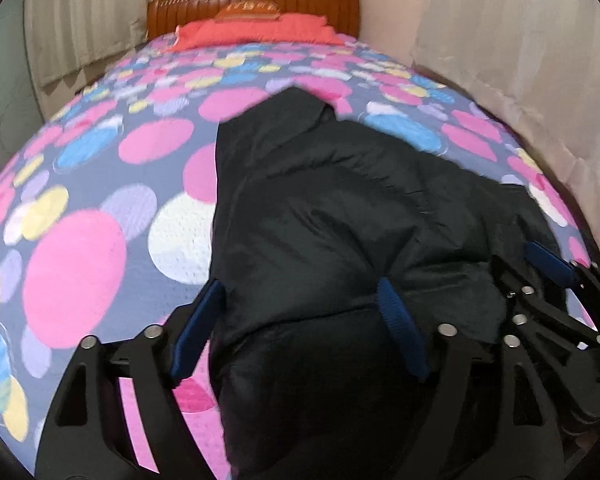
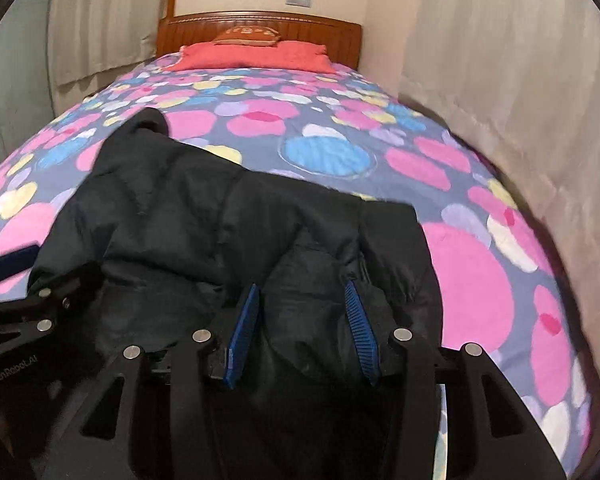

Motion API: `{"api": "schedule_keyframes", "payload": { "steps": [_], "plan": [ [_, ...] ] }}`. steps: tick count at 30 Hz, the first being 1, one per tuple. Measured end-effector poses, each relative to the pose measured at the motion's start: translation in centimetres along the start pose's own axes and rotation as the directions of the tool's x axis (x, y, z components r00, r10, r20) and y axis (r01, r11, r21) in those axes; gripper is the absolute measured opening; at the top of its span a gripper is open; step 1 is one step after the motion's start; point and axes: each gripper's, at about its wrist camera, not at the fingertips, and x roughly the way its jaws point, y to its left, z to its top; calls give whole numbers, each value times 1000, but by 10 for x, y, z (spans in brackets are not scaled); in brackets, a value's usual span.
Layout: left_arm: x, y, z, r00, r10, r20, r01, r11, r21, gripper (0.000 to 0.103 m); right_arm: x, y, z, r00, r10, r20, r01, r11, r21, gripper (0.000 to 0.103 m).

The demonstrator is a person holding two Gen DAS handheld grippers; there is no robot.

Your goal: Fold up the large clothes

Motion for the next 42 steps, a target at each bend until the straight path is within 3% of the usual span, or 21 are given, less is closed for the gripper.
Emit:
{"api": "schedule_keyframes", "payload": {
  "steps": [13, 29, 36, 42],
  "plan": [
    [37, -2, -7, 997, 75, -3, -75, 997, 26, 84, 41, 1, -17, 1000, 30, -3, -29, 997, 73, 45],
    [44, -7, -14, 993, 111, 45, -112, 993, 38, 85, 45, 6, -23, 999, -7, 37, 4, 998, 69, 45],
    [31, -1, -12, 997, 59, 43, -59, 998, -2, 84, 29, 5, -21, 998, -9, 56, 5, 997, 70, 48],
    [19, 16, -12, 1000, -14, 1, 15, 993, -120, 84, 14, 1, -19, 998, -1, 61, -5, 996, 89, 55]
  ]
}}
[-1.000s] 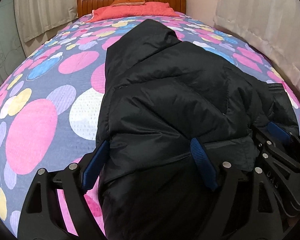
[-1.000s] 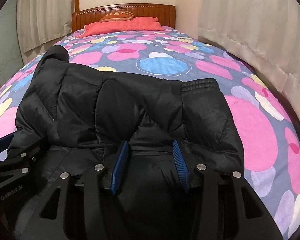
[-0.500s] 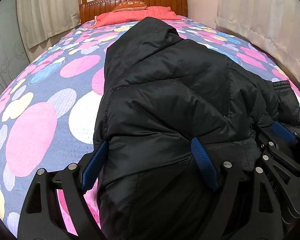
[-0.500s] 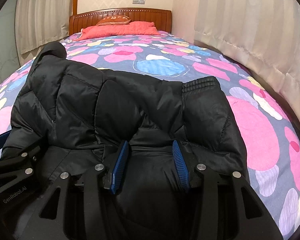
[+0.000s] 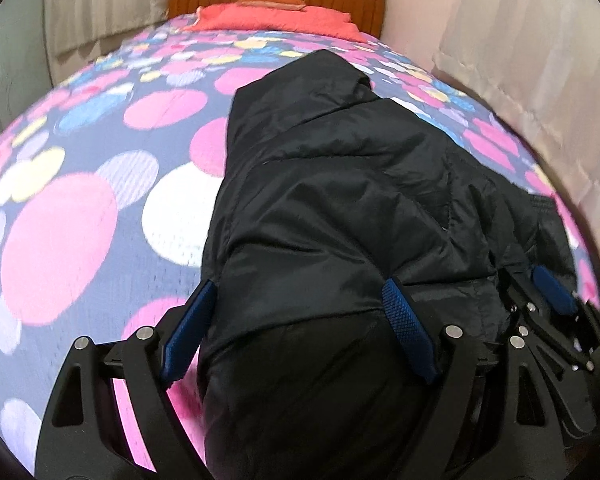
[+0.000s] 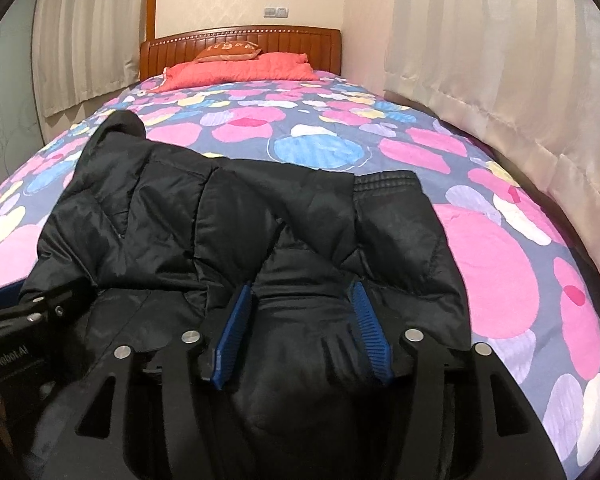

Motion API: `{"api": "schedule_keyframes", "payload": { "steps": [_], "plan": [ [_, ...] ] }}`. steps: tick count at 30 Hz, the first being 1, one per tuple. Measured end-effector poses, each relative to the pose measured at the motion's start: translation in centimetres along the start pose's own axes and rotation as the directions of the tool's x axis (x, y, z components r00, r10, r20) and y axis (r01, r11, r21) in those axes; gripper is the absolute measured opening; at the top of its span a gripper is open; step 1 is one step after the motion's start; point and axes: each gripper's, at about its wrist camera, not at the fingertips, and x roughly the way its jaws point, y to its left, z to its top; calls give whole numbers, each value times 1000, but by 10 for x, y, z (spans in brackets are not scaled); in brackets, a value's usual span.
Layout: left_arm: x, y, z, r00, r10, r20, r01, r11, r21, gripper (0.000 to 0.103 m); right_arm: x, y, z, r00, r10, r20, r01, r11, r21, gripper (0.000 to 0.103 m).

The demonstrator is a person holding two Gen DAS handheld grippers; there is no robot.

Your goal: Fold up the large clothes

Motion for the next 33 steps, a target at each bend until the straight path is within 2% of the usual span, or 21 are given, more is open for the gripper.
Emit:
{"api": "schedule_keyframes", "payload": {
  "steps": [4, 12, 15, 18, 22, 25, 26, 29, 33],
  "plan": [
    [-10, 6, -3, 1000, -6, 7, 7, 999, -48, 84, -13, -5, -1, 1000, -10, 15, 9, 1000, 28, 62],
    [-34, 12, -5, 999, 39, 14, -38, 997, -67, 84, -33, -22, 0, 1000, 16, 11, -17, 996, 91, 62],
    [-44, 24, -2, 999, 37, 13, -36, 994, -106, 84, -42, -34, 3, 999, 30, 16, -31, 991, 129, 62],
    [-49, 44, 1, 999, 35, -1, -35, 983, -181, 84, -48, -55, 7, 997, 69, 17, -71, 975, 209, 71],
    [-46, 83, -2, 998, -13, -56, -7, 935, -353, 84, -49, -85, 9, 990, 142, 18, -140, 933, 331, 74],
    [-34, 108, -10, 991, -95, -97, 34, 868, -495, 84, -38, -108, 5, 979, 204, 9, -187, 878, 440, 74],
    [-28, 116, -14, 985, -142, -102, 63, 834, -548, 84, -30, -117, 2, 974, 226, 5, -199, 849, 490, 74],
    [-12, 118, -22, 967, -223, -124, 99, 776, -622, 84, -12, -132, -5, 959, 283, -3, -228, 778, 585, 75],
    [-3, 115, -28, 963, -254, -87, 139, 750, -646, 84, 24, -144, -15, 923, 384, -29, -265, 686, 677, 75]
  ]
}}
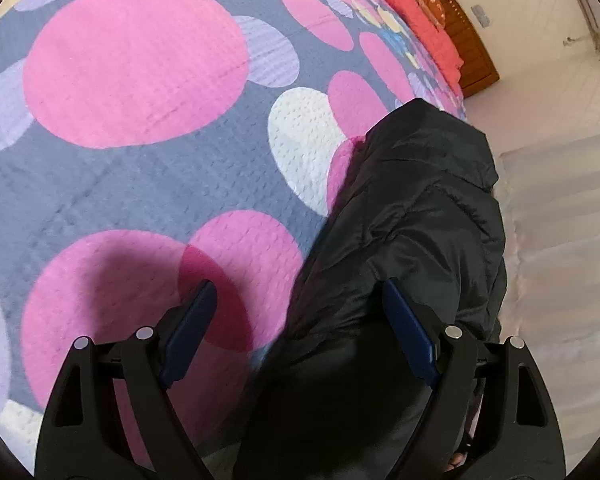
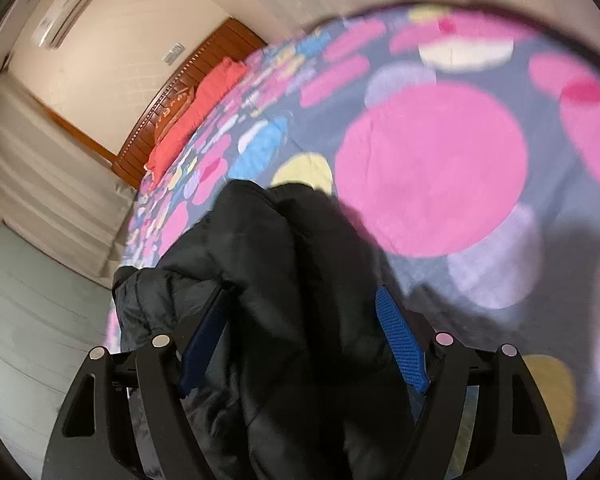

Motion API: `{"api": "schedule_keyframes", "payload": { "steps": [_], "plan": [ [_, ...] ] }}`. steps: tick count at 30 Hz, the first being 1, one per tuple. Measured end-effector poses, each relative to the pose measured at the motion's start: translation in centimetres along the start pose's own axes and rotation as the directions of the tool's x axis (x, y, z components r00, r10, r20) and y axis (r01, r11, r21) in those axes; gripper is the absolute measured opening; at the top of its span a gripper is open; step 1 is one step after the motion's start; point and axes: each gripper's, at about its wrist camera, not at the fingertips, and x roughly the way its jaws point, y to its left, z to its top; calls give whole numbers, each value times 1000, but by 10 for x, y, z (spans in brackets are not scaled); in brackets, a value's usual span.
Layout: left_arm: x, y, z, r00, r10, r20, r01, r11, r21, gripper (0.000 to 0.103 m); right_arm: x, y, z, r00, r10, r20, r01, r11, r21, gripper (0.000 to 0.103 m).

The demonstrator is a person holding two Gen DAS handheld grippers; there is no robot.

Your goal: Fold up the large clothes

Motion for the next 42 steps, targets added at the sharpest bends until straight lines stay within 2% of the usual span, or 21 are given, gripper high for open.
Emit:
{"api": "schedule_keyframes", "payload": {
  "steps": [3, 4, 5, 7, 9, 11, 12, 14, 18, 19, 20, 21, 26, 33, 39, 42],
  "plan": [
    [7, 0, 0, 999, -53, -7, 53, 998, -15, 87, 21, -12, 2, 998, 31, -56, -28, 998, 48, 78],
    [10, 2, 0, 996, -82, -16, 82, 996, -29, 89, 28, -16, 2, 996, 50, -74, -46, 997, 62, 83],
    [13, 4, 2, 994, -107, -24, 106, 994, -39, 90, 31, -17, 0, 995, 72, -68, -68, 996, 58, 86],
    [18, 4, 2, 986, -160, -38, 158, 986, -43, 91, 32, -11, -1, 994, 76, -76, -75, 997, 19, 87],
    [21, 0, 2, 983, -182, -36, 182, 983, -15, 91, 38, -6, -3, 983, 135, -126, -136, 991, -2, 87],
    [24, -3, 1, 972, -231, -51, 231, 973, 1, 91, 42, -3, -7, 976, 161, -150, -165, 986, -14, 87],
    [29, -5, -1, 958, -274, -84, 275, 961, -2, 91, 44, -1, -8, 976, 158, -153, -163, 986, -23, 86],
    [36, -8, -3, 948, -297, -114, 299, 954, 8, 91, 46, 1, -8, 974, 161, -159, -167, 986, -25, 84],
    [46, -24, -5, 953, -263, -151, 280, 955, 98, 91, 52, 7, -8, 976, 137, -171, -150, 986, -68, 76],
    [47, -27, -6, 954, -256, -155, 275, 955, 114, 89, 51, 8, -10, 977, 127, -170, -142, 987, -75, 70],
    [47, -31, -7, 956, -247, -158, 269, 954, 134, 85, 53, 10, -11, 977, 124, -174, -139, 987, -78, 57],
    [47, -32, -7, 957, -243, -158, 265, 954, 142, 84, 56, 10, -13, 972, 144, -185, -158, 985, -63, 51],
    [38, -41, -6, 958, -238, -162, 266, 946, 187, 71, 50, 20, -22, 974, 170, -151, -180, 982, -54, 36],
    [3, -47, 22, 969, -229, -95, 246, 934, 257, 68, 61, 62, -30, 961, 239, -141, -249, 967, -57, 32],
    [-35, -31, 64, 979, -202, -8, 195, 938, 285, 68, 109, 118, -32, 931, 320, -174, -329, 944, -27, 32],
    [-41, -27, 90, 981, -190, 28, 174, 942, 286, 68, 136, 144, -34, 917, 348, -194, -357, 934, -12, 32]
  ]
}}
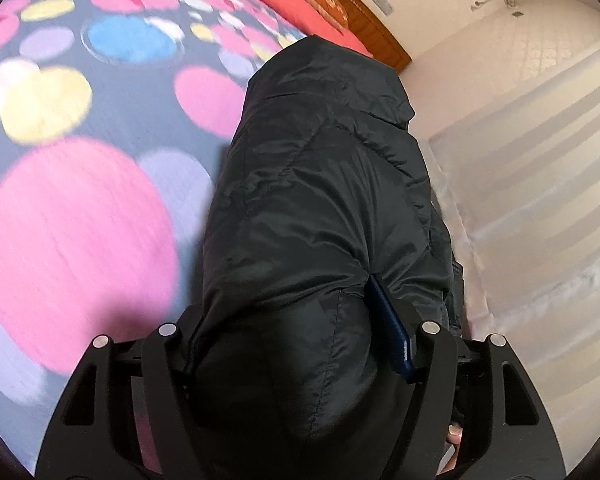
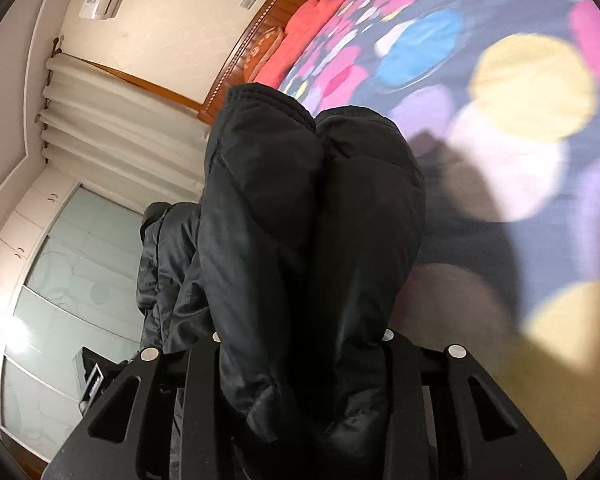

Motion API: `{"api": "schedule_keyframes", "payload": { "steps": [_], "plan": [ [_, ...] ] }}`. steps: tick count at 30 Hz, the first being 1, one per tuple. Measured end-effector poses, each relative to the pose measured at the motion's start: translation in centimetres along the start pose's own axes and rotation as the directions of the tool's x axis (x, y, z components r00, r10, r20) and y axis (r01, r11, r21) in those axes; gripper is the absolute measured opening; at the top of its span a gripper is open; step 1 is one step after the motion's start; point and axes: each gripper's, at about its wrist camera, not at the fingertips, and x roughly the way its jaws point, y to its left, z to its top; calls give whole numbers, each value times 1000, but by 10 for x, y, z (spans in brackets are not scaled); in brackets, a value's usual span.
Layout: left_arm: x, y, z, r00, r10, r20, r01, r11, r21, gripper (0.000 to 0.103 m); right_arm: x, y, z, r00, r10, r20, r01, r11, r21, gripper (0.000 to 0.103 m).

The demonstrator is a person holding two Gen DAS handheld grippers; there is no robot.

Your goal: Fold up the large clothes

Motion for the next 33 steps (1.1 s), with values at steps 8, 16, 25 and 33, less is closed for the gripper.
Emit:
{"api": "schedule_keyframes", "payload": {
  "steps": [8, 16, 25, 33],
  "plan": [
    [14, 52, 34, 997, 73, -14, -74, 995, -65, 68, 83, 20, 10, 996, -47, -76, 46, 999, -9, 32],
    [18, 73, 33, 997, 74, -25, -76, 994, -84, 74, 99, 21, 18, 990, -109, -92, 106, 994, -28, 40],
    [2, 73, 37, 995, 99, -8, -99, 995, -7, 84, 65, 12, 9, 984, -153, -95, 149, 988, -48, 71],
    [-31, 89, -2, 999, 32, -15, -32, 999, 1, 91, 32, 12, -34, 972, -172, -158, 150, 979, -141, 78]
  ]
}}
